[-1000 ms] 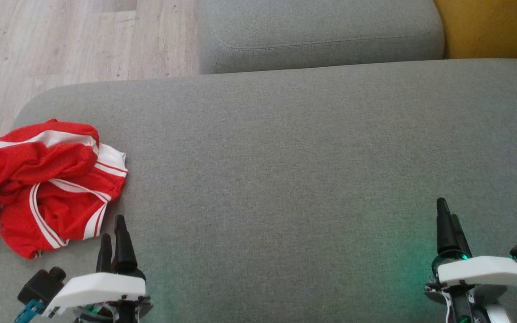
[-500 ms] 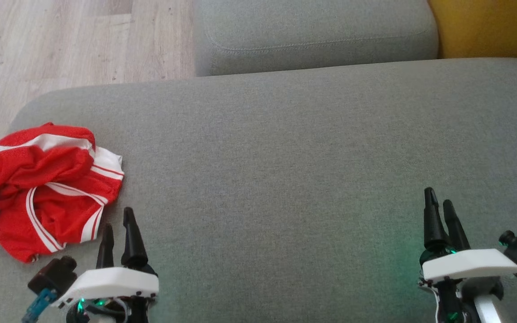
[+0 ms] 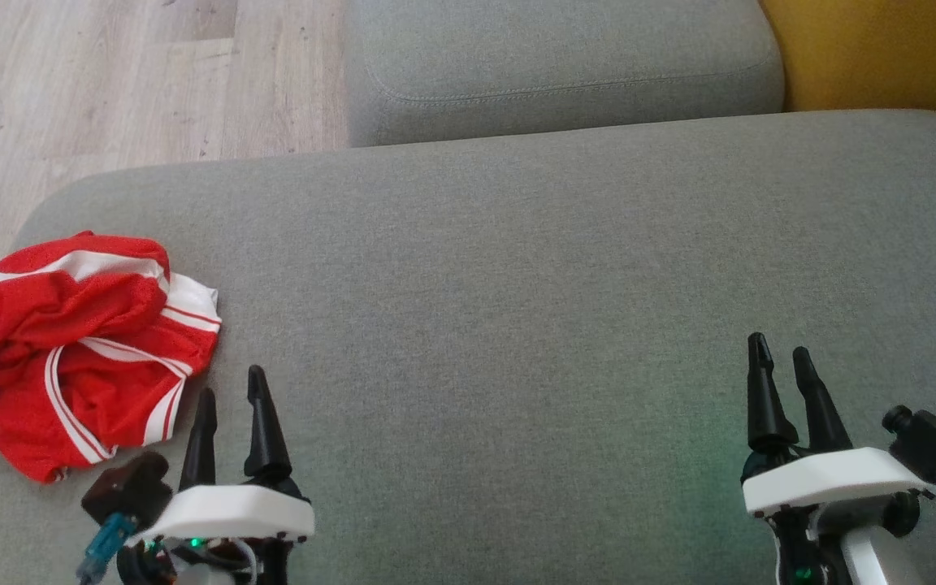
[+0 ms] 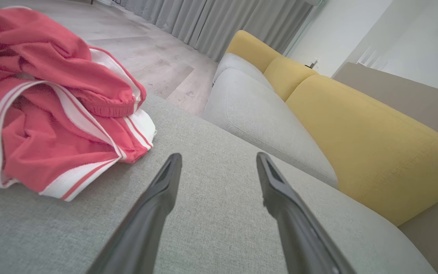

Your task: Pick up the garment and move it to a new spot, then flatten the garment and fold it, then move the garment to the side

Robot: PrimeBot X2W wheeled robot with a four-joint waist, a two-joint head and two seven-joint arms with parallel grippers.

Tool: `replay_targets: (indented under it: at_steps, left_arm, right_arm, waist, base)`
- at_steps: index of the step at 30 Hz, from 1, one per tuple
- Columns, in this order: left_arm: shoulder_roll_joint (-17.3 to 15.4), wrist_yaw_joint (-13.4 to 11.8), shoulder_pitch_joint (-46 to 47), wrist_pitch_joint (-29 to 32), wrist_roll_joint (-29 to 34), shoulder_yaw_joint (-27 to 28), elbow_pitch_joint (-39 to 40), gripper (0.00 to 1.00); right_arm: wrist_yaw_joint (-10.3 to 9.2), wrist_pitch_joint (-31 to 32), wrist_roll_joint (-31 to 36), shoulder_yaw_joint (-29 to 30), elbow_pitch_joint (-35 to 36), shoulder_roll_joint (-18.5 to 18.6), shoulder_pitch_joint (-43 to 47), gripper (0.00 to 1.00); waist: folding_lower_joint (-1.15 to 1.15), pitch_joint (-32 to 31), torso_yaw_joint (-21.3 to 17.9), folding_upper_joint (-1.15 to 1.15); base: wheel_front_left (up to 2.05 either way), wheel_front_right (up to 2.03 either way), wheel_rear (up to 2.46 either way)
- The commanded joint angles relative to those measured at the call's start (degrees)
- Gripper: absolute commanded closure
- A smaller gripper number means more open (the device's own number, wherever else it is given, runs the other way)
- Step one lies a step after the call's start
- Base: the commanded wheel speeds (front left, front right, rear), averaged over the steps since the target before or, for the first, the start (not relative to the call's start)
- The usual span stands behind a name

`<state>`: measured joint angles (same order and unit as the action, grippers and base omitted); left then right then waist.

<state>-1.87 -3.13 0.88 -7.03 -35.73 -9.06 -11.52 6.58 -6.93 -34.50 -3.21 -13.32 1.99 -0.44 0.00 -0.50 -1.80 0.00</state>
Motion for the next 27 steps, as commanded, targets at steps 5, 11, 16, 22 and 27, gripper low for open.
replay_targets:
  at_steps: [5, 11, 16, 22, 27]
  left_arm:
    - [-0.7, -0.9, 2.9, -1.6, 5.4, -0.2, 2.8, 0.0]
    - [-0.7, -1.4, 3.1, -2.4, 9.5, -1.3, 3.5, 0.0]
    - [-0.8, -1.7, 3.2, -3.2, 12.9, -2.3, 3.7, 0.0]
    - [-0.8, -2.3, 3.4, -4.3, 17.2, -3.4, 4.2, 0.0]
    - [-0.9, -3.8, 3.7, -5.1, 20.7, -4.0, 5.0, 0.0]
  right_arm:
    - [0.62, -1.6, 4.9, -1.5, 3.1, 0.6, -2.7, 0.0]
    - [0.65, -2.5, 8.6, -1.9, 3.3, 0.7, -2.7, 0.0]
    - [0.69, -3.3, 12.1, -2.4, 3.4, 0.7, -2.8, 0.0]
    - [0.74, -4.3, 16.5, -2.9, 3.7, 0.7, -3.0, 0.0]
    - [0.78, -5.2, 20.1, -3.2, 4.3, 0.8, -3.2, 0.0]
  waist:
    - [0.0, 0.0, 0.1, 0.0]
    - [0.0, -0.1, 0.3, 0.0]
    - [0.0, -0.1, 0.4, 0.0]
    - [0.0, 0.1, 0.4, 0.0]
    - [0.0, 0.2, 0.3, 0.0]
  base:
    - [0.0, 0.0, 0.0]
    - [0.0, 0.0, 0.0]
    - [0.0, 0.0, 0.0]
    - [0.0, 0.0, 0.0]
    - [0.0, 0.0, 0.0]
